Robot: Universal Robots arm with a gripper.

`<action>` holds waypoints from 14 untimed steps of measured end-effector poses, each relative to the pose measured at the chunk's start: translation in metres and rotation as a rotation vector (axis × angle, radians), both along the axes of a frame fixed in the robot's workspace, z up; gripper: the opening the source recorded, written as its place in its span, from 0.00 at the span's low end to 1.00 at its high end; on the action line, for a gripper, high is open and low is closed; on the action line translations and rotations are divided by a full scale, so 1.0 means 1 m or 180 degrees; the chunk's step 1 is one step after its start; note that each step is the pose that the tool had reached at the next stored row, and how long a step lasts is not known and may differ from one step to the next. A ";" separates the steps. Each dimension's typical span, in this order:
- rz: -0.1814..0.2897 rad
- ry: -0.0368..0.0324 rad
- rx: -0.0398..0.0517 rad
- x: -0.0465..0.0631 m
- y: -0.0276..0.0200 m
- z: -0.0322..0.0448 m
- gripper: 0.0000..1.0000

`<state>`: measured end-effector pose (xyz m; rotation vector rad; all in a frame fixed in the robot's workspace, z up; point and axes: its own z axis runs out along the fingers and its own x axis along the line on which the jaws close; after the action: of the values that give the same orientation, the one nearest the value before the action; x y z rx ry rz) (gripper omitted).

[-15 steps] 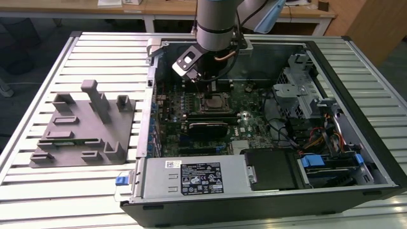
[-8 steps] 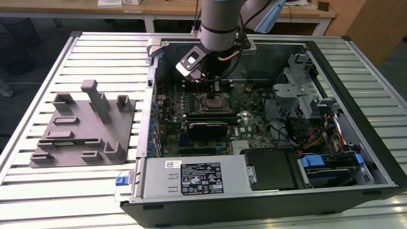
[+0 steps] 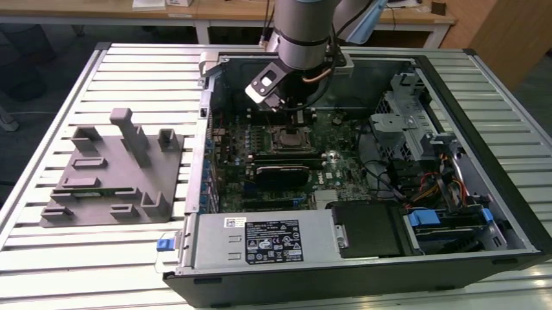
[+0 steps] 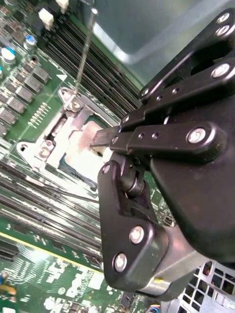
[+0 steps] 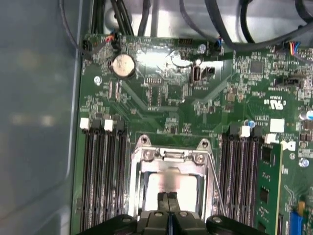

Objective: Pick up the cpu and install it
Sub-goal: 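Close the cpu cover, then install the first cpu locking lever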

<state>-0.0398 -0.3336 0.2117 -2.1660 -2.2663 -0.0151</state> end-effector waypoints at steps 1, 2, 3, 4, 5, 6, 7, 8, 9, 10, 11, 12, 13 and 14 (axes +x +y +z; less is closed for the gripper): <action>0.0000 0.0000 0.0000 0.002 0.0000 0.0000 0.11; 0.0000 0.0001 0.0000 0.003 -0.0001 0.0000 0.11; 0.0000 0.0001 0.0000 0.004 -0.0001 0.0000 0.11; 0.0000 0.0001 0.0000 0.004 -0.0001 -0.0001 0.11; 0.0000 0.0001 0.0000 0.005 -0.0001 0.0000 0.11; 0.0000 0.0001 0.0000 0.005 0.0000 0.0000 0.11; 0.0000 0.0001 0.0000 0.005 -0.0001 0.0000 0.11; -0.0001 0.0001 0.0000 0.005 -0.0001 0.0000 0.11; 0.0000 0.0000 0.0000 0.006 -0.0001 -0.0001 0.11; 0.0000 0.0001 0.0000 0.006 -0.0001 -0.0001 0.11; 0.0000 0.0001 -0.0001 0.006 -0.0002 0.0000 0.11; 0.0000 0.0001 -0.0002 0.006 -0.0002 0.0000 0.11; 0.0000 0.0001 -0.0002 0.006 -0.0002 0.0001 0.11; 0.0000 0.0001 -0.0003 0.006 -0.0002 0.0005 0.11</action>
<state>-0.0340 -0.3338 0.2122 -2.1663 -2.2666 -0.0135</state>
